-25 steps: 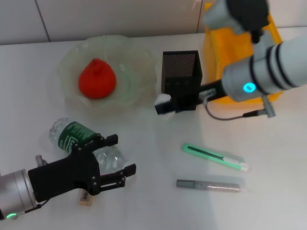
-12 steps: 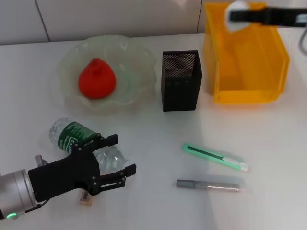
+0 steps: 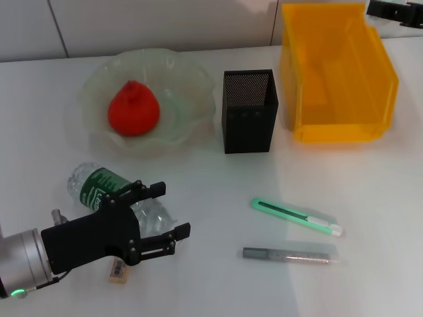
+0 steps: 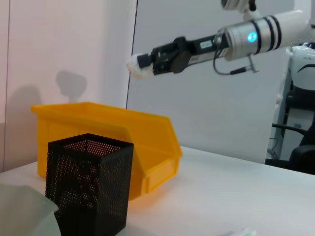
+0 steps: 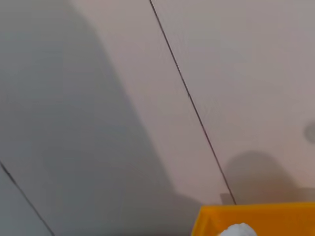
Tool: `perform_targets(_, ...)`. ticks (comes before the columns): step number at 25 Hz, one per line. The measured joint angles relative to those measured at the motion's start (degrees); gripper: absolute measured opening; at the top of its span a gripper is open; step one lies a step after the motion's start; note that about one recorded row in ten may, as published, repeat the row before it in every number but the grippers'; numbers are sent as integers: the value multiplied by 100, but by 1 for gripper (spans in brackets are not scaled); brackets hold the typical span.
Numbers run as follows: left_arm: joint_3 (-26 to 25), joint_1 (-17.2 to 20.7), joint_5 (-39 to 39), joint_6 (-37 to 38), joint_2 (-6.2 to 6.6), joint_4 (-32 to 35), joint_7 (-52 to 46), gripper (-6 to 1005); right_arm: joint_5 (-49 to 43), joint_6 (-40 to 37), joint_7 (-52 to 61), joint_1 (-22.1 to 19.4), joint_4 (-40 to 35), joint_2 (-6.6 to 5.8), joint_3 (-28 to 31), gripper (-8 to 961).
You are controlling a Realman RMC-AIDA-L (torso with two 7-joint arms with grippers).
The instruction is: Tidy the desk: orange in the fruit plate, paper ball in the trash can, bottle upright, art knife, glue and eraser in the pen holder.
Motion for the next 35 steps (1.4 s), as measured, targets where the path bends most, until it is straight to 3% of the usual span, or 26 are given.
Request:
perform_targets(9,19,-5,0,11,0,8,-9,869,-850,421,-219,530,849,-10,10,406)
perform_targets(21,22,-6,0,31,0,23,-9,869,-920,378,-223,559,804,2,8,621)
perform_targets(25,22,-8,0,36,-5,29,-9,869,-920,378,-228,556,796,-3,10,759)
perform_targets(35,22,0,0,37,-18,27,-9,870,-915,379,-229,525,707,4,10,759)
